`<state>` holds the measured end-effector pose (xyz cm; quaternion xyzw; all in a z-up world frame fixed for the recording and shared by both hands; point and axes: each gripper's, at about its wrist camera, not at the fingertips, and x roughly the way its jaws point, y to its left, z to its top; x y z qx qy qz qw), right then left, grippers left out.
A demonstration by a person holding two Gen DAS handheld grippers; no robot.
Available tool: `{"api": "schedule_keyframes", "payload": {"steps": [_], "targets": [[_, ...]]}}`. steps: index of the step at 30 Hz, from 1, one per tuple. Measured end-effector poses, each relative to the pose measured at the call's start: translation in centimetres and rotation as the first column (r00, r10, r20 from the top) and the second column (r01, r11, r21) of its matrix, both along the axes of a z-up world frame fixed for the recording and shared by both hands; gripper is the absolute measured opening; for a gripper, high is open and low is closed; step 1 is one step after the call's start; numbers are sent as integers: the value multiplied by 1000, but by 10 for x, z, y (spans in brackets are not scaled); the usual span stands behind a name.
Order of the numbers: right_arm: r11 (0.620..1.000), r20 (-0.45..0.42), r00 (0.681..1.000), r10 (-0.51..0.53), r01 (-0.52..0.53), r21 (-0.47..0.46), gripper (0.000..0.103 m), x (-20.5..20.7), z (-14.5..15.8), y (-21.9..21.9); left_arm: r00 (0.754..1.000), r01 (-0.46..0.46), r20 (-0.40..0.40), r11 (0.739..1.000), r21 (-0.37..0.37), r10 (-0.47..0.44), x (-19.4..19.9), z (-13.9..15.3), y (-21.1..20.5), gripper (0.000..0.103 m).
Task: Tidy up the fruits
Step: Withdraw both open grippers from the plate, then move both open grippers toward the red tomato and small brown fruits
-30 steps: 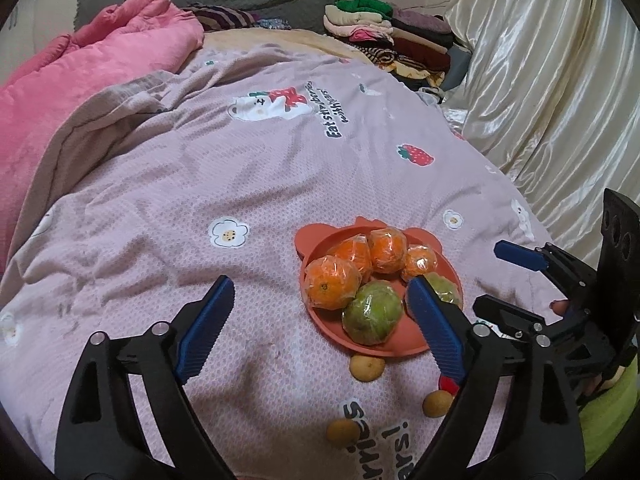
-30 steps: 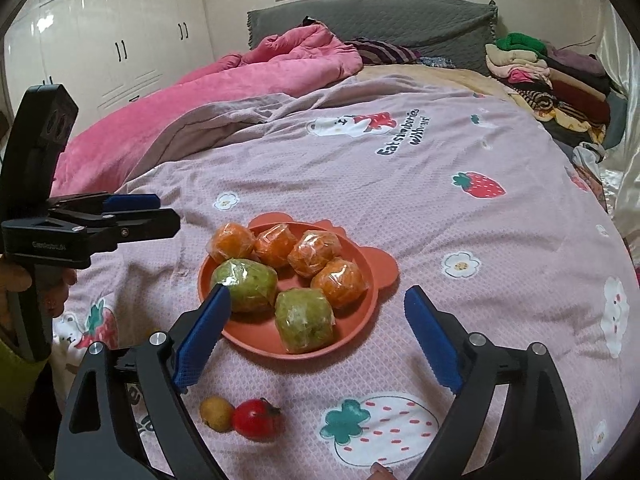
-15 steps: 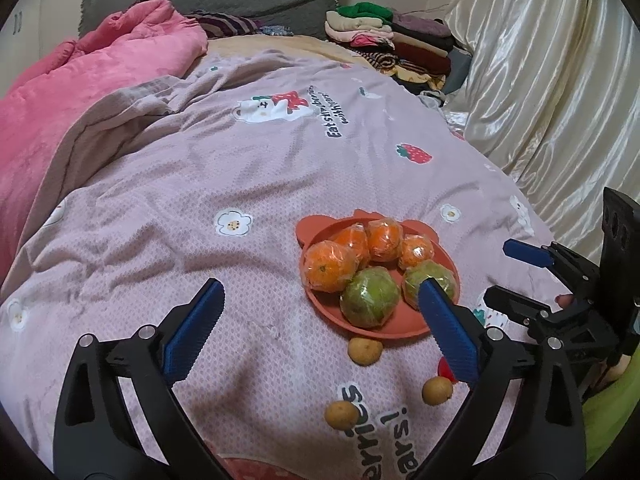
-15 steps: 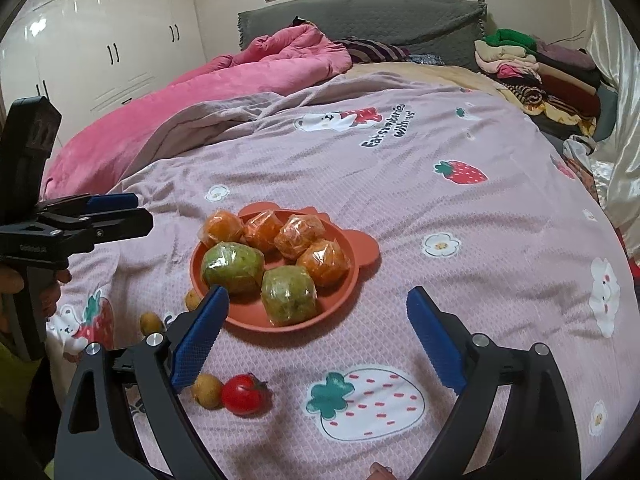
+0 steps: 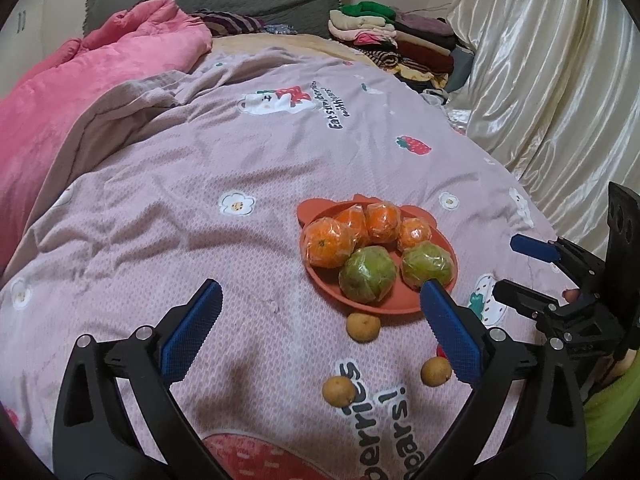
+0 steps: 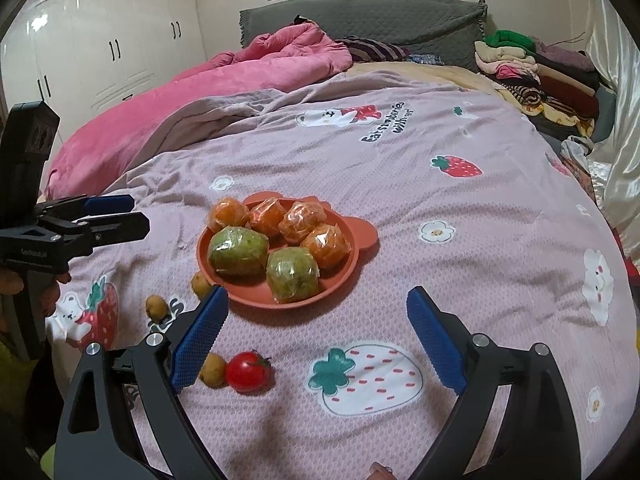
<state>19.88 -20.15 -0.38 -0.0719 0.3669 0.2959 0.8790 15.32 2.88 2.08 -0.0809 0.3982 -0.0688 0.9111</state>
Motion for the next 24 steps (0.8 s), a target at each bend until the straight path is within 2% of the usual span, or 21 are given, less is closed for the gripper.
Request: {"api": "schedule_keyframes", "payload": {"steps": [24], "targets": [[998,-21,998,52,-53,-23,90,-38,-6,5,1000,-5,-31,1000,-2,5,-29,-13,-3,93]]}}
